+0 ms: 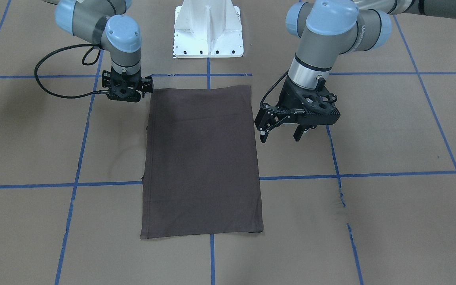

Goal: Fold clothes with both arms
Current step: 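Lower the left gripper to the shirt's near corner while the right gripper moves to mid-edge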

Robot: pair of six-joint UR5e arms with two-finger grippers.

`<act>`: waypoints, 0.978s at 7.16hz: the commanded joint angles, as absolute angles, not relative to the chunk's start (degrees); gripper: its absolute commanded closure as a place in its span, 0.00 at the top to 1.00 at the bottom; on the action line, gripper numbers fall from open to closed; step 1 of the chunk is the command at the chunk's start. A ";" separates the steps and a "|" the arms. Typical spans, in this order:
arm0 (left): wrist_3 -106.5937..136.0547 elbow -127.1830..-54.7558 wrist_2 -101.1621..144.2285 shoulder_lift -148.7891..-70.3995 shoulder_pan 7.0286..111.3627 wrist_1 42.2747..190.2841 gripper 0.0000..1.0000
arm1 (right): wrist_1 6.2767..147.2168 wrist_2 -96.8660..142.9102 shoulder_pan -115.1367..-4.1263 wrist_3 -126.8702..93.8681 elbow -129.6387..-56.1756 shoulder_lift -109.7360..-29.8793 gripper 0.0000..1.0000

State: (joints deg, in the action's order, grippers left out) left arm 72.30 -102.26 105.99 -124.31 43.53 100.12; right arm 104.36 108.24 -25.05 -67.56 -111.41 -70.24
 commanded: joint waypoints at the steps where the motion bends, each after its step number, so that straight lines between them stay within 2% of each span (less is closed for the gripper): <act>1: 72.33 -102.92 106.00 -124.02 43.24 100.11 1.00 | 103.72 108.72 -28.63 -66.36 -112.77 -67.17 1.00; 2: 75.21 -103.70 106.08 -122.10 40.81 100.19 1.00 | 103.01 108.55 -29.35 -66.36 -114.07 -65.50 1.00; 4: 93.93 -106.34 103.82 -118.76 29.59 100.81 1.00 | 96.27 108.81 -29.79 -67.41 -116.01 -65.39 1.00; 7: 106.32 -108.19 95.56 -118.13 16.29 96.27 1.00 | 96.15 109.51 -29.97 -68.20 -117.33 -65.30 1.00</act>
